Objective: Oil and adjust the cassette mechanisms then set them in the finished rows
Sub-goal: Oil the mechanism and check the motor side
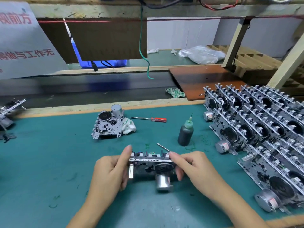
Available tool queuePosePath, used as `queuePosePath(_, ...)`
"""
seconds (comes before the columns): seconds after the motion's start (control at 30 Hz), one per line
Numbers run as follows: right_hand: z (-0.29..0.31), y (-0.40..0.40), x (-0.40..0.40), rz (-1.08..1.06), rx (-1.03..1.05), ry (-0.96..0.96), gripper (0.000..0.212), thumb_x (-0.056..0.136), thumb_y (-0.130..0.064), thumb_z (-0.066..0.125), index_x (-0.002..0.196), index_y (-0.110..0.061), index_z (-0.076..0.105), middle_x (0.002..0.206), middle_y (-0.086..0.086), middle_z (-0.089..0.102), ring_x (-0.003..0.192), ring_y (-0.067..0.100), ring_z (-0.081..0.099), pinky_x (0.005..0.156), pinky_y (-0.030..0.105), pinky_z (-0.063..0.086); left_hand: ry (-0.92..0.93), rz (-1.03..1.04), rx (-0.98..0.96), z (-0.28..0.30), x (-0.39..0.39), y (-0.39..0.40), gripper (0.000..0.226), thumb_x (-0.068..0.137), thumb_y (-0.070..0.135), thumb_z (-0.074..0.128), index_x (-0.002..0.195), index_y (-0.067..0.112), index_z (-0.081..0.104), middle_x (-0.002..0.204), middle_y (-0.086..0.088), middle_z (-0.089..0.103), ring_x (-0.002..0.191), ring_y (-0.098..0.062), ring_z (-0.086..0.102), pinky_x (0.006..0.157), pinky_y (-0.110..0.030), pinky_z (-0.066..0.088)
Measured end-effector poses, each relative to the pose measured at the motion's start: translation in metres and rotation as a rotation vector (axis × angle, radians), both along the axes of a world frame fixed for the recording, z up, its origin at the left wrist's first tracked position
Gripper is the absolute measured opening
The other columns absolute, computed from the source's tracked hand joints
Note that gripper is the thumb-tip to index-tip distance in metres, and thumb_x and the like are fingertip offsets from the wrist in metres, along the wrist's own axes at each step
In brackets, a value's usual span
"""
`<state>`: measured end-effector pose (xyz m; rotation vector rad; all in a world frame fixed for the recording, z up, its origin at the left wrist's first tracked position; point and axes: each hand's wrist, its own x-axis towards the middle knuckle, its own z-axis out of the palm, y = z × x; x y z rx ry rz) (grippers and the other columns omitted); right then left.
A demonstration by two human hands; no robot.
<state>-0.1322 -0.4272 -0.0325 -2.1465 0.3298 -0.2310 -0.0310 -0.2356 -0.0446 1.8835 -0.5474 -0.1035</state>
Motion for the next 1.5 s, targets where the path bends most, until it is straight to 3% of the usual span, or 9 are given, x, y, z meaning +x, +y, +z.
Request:
queuePosePath(0.13,0.000,0.004,0.003,0.027,0.143,0.085,0.069,0.070,-0.076,0.041,0.040,-0.014,0.050,0.054,0.023,0.052,0.050,0.014,0.044,0.058,0.022,0.035,0.095,0.034,0.024,-0.005,0.002,0.001,0.072,0.083,0.063,0.038,0.028,0.018,0.030,0.028,-0.001,0.034,0.032,-0.012,0.035,0.042,-0.016,0.032)
queuePosePath(0.23,0.001,0.008,0.001,0.056,0.122,0.106,0.072,0.070,-0.077,0.041,0.042,-0.011,0.048,0.050,0.018,0.047,0.048,0.013,0.040,0.058,0.024,0.034,0.135,0.039,0.068,-0.008,-0.002,0.009,0.073,0.079,0.069,0.032,0.029,0.016,0.031,0.029,-0.003,0.037,0.033,-0.010,0.034,0.042,-0.018,0.031)
queuePosePath(0.33,0.003,0.005,-0.003,-0.014,-0.170,0.087,0.069,0.066,-0.082,0.035,0.057,-0.015,0.052,0.055,0.004,0.051,0.048,0.007,0.040,0.056,0.025,0.033,-0.132,0.126,0.315,-0.006,0.000,0.018,0.072,0.078,0.072,0.022,0.043,0.012,0.040,0.039,-0.001,0.043,0.040,-0.011,0.038,0.046,-0.029,0.033)
queuePosePath(0.4,0.003,-0.001,-0.005,-0.030,-0.288,-0.015,0.053,0.062,-0.080,0.045,0.068,-0.027,0.053,0.071,-0.012,0.055,0.067,0.005,0.051,0.061,0.021,0.037,-0.355,0.180,0.324,0.004,0.005,0.020,0.055,0.083,0.066,0.029,0.055,0.024,0.049,0.058,0.009,0.052,0.059,-0.006,0.049,0.052,-0.028,0.037)
queuePosePath(0.5,-0.001,0.002,-0.001,0.135,-0.129,-0.031,0.043,0.064,-0.063,0.067,0.098,-0.040,0.053,0.101,-0.020,0.055,0.103,0.002,0.053,0.085,0.015,0.038,-0.372,-0.055,0.143,0.019,0.014,0.016,0.025,0.085,0.056,0.044,0.089,0.041,0.063,0.099,0.020,0.060,0.099,-0.002,0.053,0.083,-0.016,0.040)
queuePosePath(0.63,-0.010,0.010,0.007,0.119,0.114,-0.098,0.031,0.066,-0.037,0.076,0.092,-0.034,0.061,0.094,-0.014,0.065,0.093,0.009,0.060,0.086,0.022,0.044,-0.367,-0.430,0.166,0.026,0.019,-0.001,0.033,0.084,0.053,0.051,0.113,0.045,0.064,0.124,0.024,0.051,0.121,0.003,0.042,0.101,-0.013,0.028)
queuePosePath(1.27,-0.021,0.012,0.012,0.110,0.273,-0.189,0.031,0.061,-0.035,0.079,0.088,-0.029,0.065,0.087,0.001,0.066,0.083,0.017,0.062,0.083,0.038,0.048,-0.286,-0.475,0.144,0.015,0.012,-0.013,0.033,0.086,0.041,0.054,0.111,0.062,0.051,0.112,0.044,0.055,0.127,0.013,0.036,0.104,-0.016,0.033)
queuePosePath(1.4,-0.022,0.010,0.013,0.116,0.233,-0.209,0.029,0.060,-0.039,0.077,0.085,-0.031,0.065,0.088,-0.002,0.064,0.084,0.014,0.061,0.084,0.036,0.047,-0.282,-0.523,0.138,0.016,0.014,-0.013,0.027,0.089,0.036,0.055,0.111,0.046,0.066,0.113,0.040,0.058,0.128,0.011,0.038,0.106,-0.016,0.032)
queuePosePath(1.5,-0.023,0.016,0.010,0.067,0.204,-0.236,0.032,0.062,-0.042,0.076,0.087,-0.024,0.065,0.088,-0.003,0.063,0.086,0.015,0.061,0.084,0.035,0.048,-0.283,-0.521,0.137,0.015,0.013,-0.012,0.033,0.089,0.044,0.053,0.121,0.055,0.052,0.115,0.041,0.056,0.128,0.010,0.038,0.106,-0.017,0.032)
